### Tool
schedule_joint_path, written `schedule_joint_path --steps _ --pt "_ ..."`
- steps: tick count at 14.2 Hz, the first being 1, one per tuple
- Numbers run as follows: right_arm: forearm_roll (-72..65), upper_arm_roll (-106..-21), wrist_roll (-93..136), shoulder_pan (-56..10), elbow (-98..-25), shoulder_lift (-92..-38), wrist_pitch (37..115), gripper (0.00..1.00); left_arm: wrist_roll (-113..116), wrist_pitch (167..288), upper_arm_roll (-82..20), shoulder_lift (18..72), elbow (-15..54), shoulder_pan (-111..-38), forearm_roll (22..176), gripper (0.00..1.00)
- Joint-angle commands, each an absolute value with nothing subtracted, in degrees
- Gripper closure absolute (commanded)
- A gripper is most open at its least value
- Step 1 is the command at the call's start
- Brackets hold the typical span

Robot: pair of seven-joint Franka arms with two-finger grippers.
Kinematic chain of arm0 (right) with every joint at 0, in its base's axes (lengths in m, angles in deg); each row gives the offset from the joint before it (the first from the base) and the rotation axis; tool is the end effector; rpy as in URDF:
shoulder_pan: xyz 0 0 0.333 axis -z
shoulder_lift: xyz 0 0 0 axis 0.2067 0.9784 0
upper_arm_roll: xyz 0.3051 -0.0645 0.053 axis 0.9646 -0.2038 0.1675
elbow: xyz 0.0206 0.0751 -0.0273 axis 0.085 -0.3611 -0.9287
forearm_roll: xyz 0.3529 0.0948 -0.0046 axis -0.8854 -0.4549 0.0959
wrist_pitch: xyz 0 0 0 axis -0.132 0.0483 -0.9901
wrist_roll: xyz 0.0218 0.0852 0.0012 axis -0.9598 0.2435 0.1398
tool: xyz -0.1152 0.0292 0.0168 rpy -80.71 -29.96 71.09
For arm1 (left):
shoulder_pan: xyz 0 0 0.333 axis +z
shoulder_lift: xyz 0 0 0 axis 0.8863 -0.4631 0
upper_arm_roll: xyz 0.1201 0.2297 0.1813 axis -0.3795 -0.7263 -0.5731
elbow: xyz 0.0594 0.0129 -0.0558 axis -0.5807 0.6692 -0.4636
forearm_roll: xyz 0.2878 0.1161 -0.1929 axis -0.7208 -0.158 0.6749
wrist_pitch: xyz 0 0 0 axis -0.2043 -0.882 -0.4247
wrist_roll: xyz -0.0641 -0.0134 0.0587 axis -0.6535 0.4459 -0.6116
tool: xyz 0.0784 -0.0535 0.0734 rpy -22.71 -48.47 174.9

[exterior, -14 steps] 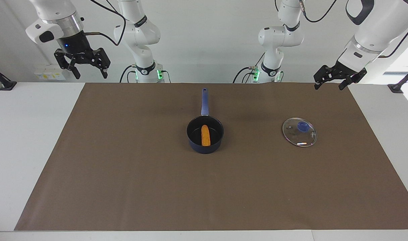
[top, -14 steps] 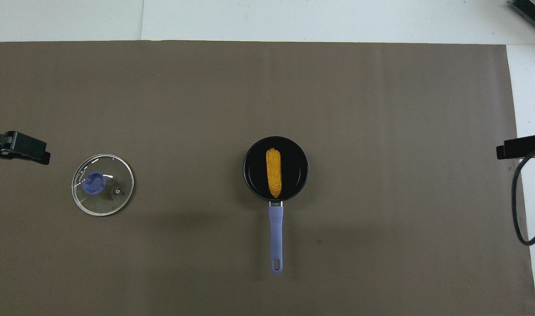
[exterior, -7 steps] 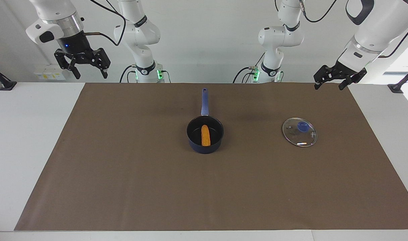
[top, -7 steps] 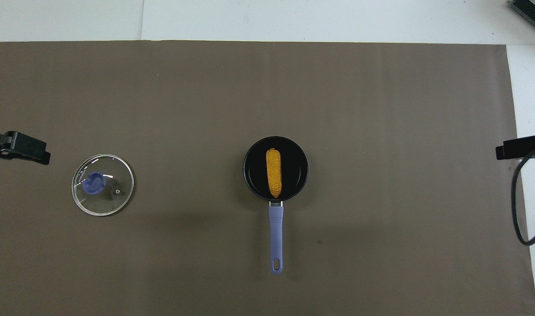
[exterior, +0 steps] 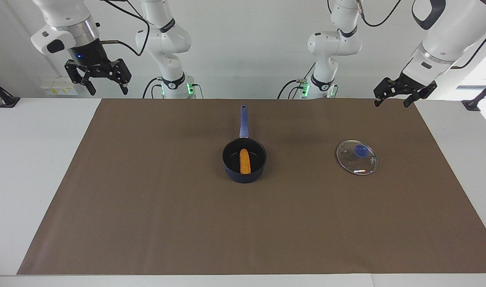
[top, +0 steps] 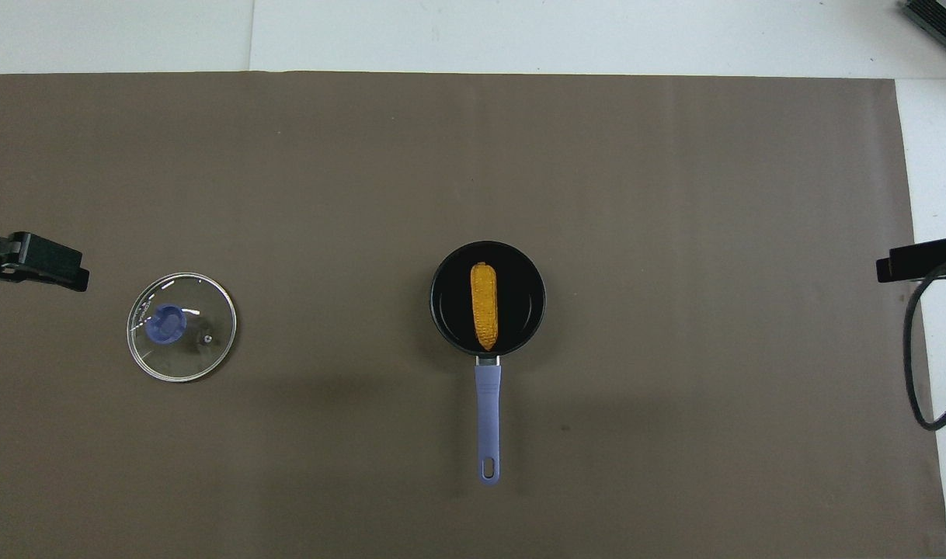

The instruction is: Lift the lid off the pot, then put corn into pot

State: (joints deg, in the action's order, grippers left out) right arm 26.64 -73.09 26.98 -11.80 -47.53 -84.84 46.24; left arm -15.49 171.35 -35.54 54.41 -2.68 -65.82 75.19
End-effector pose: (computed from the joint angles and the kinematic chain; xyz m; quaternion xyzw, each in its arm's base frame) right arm 0.4974 -0.0250 0.6528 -0.9997 0.0028 -0.0227 0.0042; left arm 0.5134 -0.0235 0.6158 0.9980 -0.0376 -0.0507 0.0096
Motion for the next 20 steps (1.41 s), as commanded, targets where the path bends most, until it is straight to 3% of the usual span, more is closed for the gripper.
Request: schedule_joint_path --steps 1,20 --pt "26.06 -73.11 28.76 -11.31 -48.00 -85.36 45.28 0.00 -15.96 169.99 -35.50 53.98 -3.78 -65.57 74.67 0.00" --pt "26.94 -73.11 25.52 -11.49 -49.85 -86.86 44.67 0.00 -15.96 169.99 -35.50 53.98 -3.78 -65.57 74.67 0.00"
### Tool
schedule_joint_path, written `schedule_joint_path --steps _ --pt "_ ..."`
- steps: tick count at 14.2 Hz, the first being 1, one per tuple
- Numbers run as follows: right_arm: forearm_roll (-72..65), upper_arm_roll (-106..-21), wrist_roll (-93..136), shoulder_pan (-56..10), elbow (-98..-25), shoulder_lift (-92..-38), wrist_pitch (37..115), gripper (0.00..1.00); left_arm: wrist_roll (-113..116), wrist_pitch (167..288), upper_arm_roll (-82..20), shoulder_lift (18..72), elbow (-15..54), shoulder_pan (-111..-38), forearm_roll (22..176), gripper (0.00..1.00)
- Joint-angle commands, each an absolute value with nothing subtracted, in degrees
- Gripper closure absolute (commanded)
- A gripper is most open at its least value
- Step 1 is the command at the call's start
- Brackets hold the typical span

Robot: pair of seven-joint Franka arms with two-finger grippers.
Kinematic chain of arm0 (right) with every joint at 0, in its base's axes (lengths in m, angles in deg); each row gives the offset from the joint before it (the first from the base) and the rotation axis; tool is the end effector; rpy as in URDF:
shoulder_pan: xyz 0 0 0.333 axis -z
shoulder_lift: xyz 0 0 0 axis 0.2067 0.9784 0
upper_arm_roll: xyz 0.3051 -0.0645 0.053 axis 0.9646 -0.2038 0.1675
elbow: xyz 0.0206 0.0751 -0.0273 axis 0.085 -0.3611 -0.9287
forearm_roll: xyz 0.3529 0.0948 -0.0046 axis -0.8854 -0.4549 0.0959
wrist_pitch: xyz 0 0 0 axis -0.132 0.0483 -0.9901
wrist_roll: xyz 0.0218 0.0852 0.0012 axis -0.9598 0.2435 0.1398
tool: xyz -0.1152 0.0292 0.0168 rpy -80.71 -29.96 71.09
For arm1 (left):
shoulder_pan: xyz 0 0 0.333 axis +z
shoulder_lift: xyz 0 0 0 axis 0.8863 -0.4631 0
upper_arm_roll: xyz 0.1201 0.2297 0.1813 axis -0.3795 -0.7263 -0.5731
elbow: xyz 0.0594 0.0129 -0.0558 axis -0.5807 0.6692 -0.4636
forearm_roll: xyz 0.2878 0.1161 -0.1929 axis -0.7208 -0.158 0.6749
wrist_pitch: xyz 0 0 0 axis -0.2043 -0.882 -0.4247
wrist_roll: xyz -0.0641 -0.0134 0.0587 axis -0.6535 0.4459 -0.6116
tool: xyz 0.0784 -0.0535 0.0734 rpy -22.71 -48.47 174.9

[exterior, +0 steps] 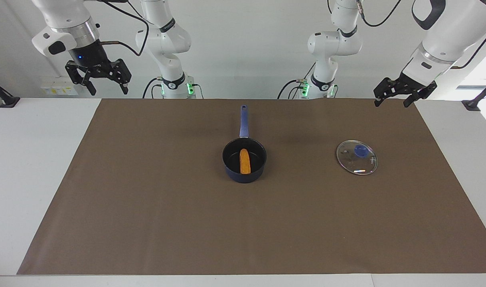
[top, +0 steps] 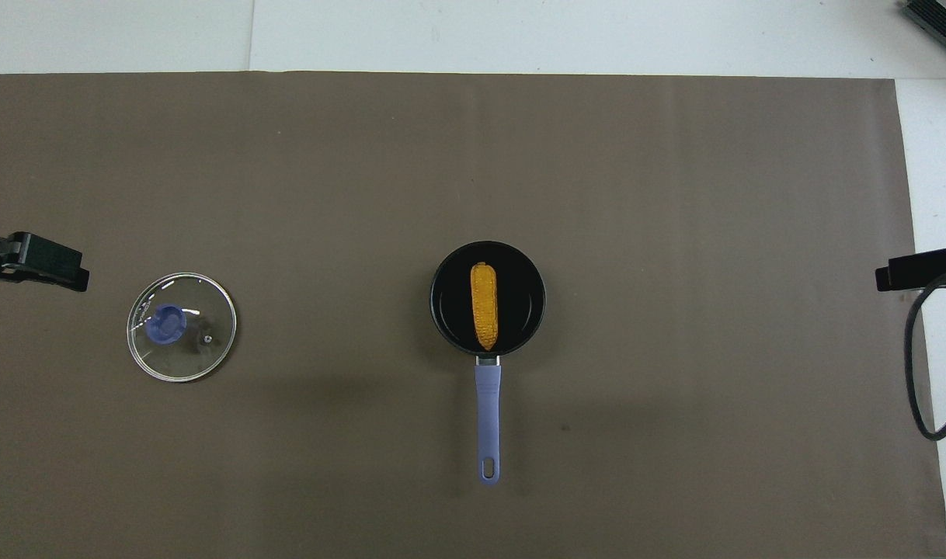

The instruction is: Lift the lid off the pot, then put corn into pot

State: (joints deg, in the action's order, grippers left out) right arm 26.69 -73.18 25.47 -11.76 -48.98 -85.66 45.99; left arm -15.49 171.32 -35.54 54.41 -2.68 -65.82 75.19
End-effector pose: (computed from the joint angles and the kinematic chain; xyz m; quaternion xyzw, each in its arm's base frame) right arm 0.4921 -0.0262 0.6483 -0.9998 -0.0093 -0.0151 0.0043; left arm 0.5133 -0.0235 0.6158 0.9979 -0.0376 -0.0510 0.0096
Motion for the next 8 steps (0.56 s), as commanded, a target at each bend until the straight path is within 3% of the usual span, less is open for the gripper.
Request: schedule_joint_path --steps 1,8 --pt "26.76 -73.11 25.60 -11.49 -49.59 -86.51 44.93 0.00 -15.96 169.99 -35.50 53.98 -3.78 -65.57 74.67 0.00" --pt "26.41 -73.11 25.34 -11.49 -50.20 -86.95 44.67 0.00 -15.96 169.99 -35.50 54.07 -3.78 -65.57 74.67 0.00"
